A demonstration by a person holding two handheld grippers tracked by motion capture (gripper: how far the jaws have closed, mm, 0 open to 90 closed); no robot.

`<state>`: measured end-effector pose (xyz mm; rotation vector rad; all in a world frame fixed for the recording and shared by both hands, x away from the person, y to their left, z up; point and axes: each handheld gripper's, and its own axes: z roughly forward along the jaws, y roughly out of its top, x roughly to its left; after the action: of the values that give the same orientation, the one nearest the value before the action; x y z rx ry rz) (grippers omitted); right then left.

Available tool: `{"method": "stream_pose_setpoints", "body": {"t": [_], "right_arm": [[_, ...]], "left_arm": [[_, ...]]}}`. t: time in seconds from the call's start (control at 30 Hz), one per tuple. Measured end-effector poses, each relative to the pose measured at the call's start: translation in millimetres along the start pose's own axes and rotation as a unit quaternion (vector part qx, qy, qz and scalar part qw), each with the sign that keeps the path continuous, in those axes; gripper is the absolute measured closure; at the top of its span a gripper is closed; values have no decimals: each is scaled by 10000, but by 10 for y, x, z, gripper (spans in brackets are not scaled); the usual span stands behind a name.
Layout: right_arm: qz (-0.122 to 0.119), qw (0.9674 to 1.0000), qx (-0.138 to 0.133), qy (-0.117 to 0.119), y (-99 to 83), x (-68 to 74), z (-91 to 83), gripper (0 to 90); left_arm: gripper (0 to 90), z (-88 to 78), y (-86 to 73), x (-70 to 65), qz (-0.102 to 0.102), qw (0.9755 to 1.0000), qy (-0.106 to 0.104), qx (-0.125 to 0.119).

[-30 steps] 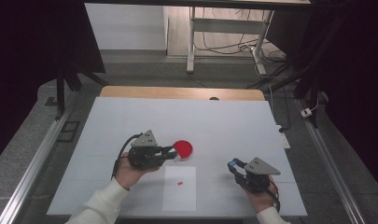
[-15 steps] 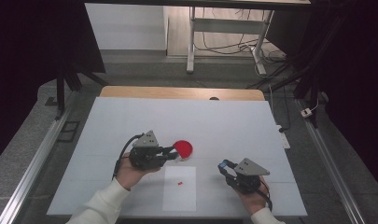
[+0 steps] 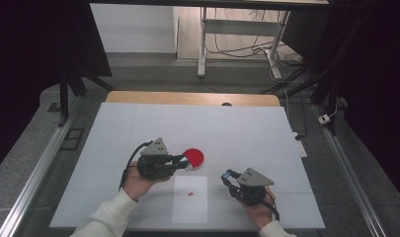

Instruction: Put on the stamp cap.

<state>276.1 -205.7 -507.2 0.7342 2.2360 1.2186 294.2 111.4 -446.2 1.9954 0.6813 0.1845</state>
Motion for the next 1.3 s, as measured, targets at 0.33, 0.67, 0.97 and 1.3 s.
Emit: {"method": "stream_pose_setpoints", "body": {"t": [0.33,0.67,0.97,1.3], "right_arm": [[-73,9999,-37,83,40,82,79,652],[-156,9997,-68,182,91,178,167,652],[-158,9995,-126,244,130,242,222,652],[-207,9990,-117,384,175,325,312,652]], "left_arm": [[753,14,4,-2,-3,10000,-33,5],[753,33,5,-15,-1,10000,-34,17],[753,38,4,-21,1,10000,-42,25],[753,49,2,-22,0,10000,-43,28]]}}
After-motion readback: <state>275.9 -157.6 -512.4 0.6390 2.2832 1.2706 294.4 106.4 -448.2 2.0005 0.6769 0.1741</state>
